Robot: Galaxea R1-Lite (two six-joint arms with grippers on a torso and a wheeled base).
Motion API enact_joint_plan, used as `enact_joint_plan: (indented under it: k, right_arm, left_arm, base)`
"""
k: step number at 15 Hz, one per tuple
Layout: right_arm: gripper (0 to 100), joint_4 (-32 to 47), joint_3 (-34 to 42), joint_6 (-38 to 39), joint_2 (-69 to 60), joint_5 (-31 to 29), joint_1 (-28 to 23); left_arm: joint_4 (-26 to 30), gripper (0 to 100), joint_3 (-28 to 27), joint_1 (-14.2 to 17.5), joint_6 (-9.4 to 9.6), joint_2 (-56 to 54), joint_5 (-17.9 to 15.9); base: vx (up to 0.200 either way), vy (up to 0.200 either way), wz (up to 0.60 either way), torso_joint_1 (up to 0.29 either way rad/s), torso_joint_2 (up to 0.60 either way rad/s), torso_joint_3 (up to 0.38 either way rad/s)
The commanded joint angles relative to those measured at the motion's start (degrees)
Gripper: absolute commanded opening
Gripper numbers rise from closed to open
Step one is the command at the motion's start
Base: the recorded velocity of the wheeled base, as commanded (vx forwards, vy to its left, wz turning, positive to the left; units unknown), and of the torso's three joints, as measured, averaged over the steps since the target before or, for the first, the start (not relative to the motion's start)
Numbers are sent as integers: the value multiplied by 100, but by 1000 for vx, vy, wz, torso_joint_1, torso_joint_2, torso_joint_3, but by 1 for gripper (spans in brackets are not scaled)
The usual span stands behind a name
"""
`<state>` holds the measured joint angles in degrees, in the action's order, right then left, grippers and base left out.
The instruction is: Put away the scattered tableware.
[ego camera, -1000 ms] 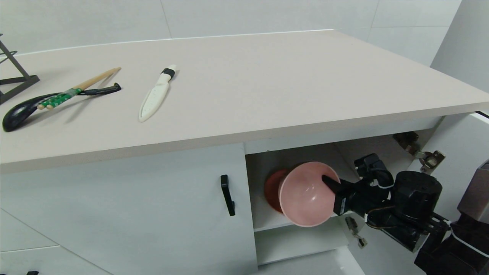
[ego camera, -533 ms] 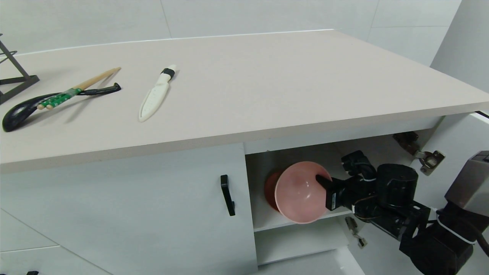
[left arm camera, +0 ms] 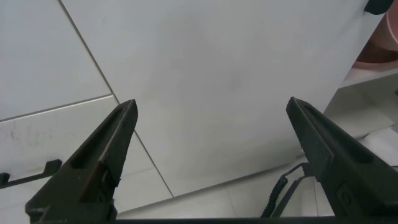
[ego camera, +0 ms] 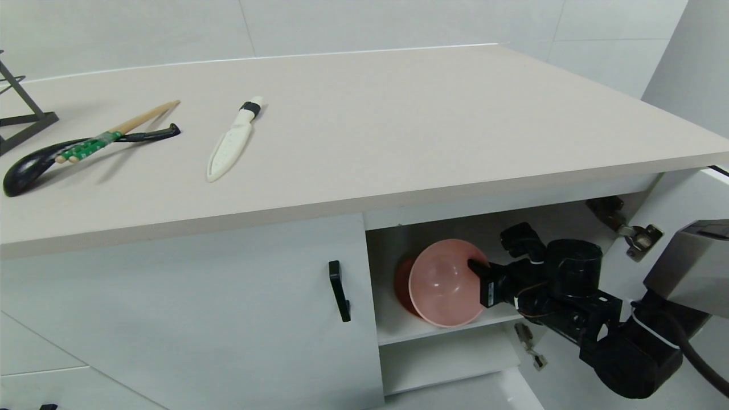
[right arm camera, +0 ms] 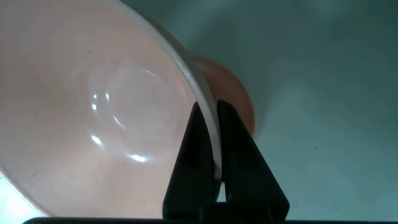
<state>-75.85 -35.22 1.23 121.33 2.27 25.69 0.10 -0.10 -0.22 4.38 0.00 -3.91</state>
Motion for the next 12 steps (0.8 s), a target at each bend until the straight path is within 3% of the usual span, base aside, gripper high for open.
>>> enact_joint_plan:
  k: [1, 12]
  right_arm:
    - [0, -9, 6, 0, 92, 2, -2]
    - [0, -70, -205, 0, 409, -77, -11]
  left_arm:
    - [-1, 100, 1, 4, -7, 9, 5]
    - [-1, 100, 1, 4, -7, 9, -4]
  base:
    - [0, 0, 0, 0, 0, 0]
    - [0, 0, 0, 0, 0, 0]
